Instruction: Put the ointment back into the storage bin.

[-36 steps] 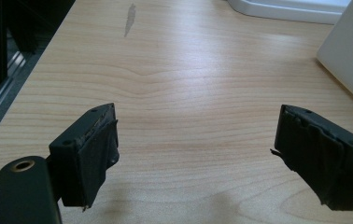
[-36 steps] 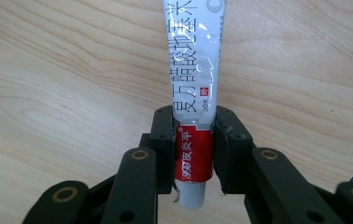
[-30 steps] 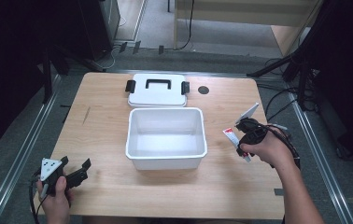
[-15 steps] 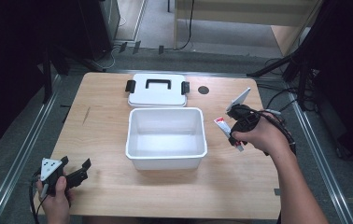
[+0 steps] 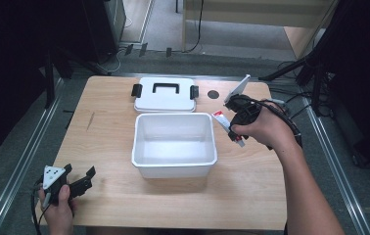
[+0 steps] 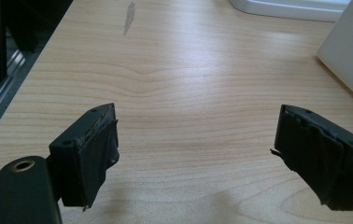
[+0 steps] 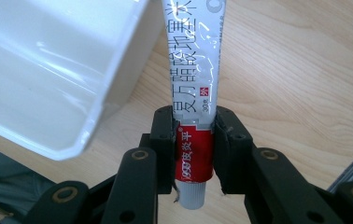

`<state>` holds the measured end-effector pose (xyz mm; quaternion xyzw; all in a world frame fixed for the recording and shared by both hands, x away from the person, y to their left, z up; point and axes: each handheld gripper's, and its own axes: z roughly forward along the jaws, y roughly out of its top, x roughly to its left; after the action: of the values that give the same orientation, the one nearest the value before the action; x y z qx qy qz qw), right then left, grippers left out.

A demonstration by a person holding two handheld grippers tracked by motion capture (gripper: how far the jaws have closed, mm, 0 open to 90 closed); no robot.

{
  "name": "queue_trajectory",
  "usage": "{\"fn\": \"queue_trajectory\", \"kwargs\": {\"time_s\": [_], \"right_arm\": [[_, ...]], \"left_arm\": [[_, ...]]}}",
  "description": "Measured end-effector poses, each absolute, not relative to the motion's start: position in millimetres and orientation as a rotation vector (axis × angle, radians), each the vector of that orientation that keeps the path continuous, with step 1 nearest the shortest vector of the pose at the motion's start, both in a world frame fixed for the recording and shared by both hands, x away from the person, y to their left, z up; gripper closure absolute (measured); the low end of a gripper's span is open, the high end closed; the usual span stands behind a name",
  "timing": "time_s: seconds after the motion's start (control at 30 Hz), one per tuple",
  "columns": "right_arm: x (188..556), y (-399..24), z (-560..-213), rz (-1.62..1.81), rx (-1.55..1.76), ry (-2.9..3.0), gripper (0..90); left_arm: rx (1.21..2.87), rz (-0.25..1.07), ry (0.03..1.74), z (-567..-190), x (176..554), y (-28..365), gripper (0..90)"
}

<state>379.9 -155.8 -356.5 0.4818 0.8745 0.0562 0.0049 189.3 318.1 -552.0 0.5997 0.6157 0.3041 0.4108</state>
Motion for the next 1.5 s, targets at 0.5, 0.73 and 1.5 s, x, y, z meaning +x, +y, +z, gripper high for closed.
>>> {"fn": "queue_trajectory", "kwargs": {"time_s": [0.5,0.73,1.5], "right_arm": [[384,-110,-362,0.19,1.417,2.816,72.6],[385,-94,-368,0.192,1.399,2.845,72.5],[387,-70,-389,0.167,1.338,2.889,72.4]], "left_arm": [[1.515,0.766,1.552,-552,190,318,14.1],[1.514,0.762,1.55,-552,190,318,14.1],[1.506,0.756,1.552,-552,190,318,14.1]]}}
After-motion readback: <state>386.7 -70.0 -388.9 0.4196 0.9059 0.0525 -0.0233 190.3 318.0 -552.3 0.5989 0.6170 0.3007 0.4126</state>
